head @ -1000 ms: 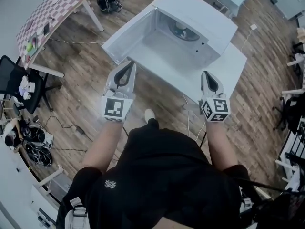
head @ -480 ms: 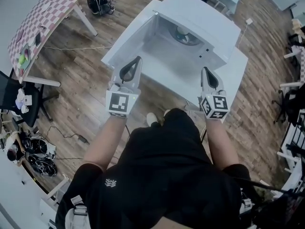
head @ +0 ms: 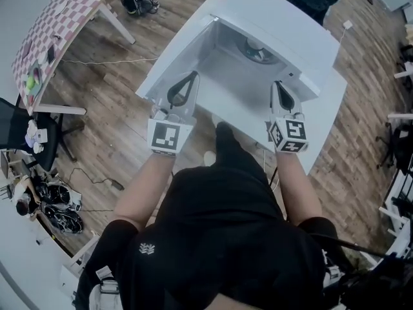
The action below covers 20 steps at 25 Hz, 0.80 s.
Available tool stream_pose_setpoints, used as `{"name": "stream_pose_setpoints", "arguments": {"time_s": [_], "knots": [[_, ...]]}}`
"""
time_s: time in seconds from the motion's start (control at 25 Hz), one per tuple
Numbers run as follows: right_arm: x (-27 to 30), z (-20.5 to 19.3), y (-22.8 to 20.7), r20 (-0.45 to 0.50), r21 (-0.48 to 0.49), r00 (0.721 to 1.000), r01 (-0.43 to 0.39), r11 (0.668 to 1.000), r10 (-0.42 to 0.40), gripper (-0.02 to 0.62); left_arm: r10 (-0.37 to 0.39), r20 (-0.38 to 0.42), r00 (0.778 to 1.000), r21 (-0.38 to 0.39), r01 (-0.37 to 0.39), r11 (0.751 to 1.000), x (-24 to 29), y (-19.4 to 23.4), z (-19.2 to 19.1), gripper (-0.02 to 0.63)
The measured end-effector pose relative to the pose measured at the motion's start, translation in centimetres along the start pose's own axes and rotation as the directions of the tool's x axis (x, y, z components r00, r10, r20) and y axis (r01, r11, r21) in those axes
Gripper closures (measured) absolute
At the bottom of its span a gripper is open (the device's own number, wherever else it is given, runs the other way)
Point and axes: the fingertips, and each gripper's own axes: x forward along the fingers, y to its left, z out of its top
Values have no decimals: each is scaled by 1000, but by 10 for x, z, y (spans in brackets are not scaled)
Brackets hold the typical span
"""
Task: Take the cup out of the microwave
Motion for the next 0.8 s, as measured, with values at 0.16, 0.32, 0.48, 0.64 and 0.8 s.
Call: {"name": "stream_pose_setpoints", "arguments": {"time_s": [0.16, 0.32, 0.48, 0.64, 0.8], "knots": [[41, -16, -8, -16, -16, 1000, 0, 1000, 0, 594, 2, -14, 1000, -21, -2, 1000, 27, 11, -18, 603], [78, -33, -15, -27, -30, 999, 18, 999, -19, 594, -20, -27, 999, -17, 19, 1000, 52, 13, -40, 603], [114, -47, -19, -39, -45, 999, 11, 999, -13, 586, -56, -48, 997, -9, 55, 998, 82, 12, -63, 603], [145, -65, -26, -62, -45, 998, 6, 999, -9, 542, -72, -62, 995, -27, 70, 997, 110, 15, -83, 603], [165, -83, -31, -70, -50, 997, 13, 999, -17, 428, -82, -78, 994, -28, 80, 996, 125, 13, -100, 603]]}}
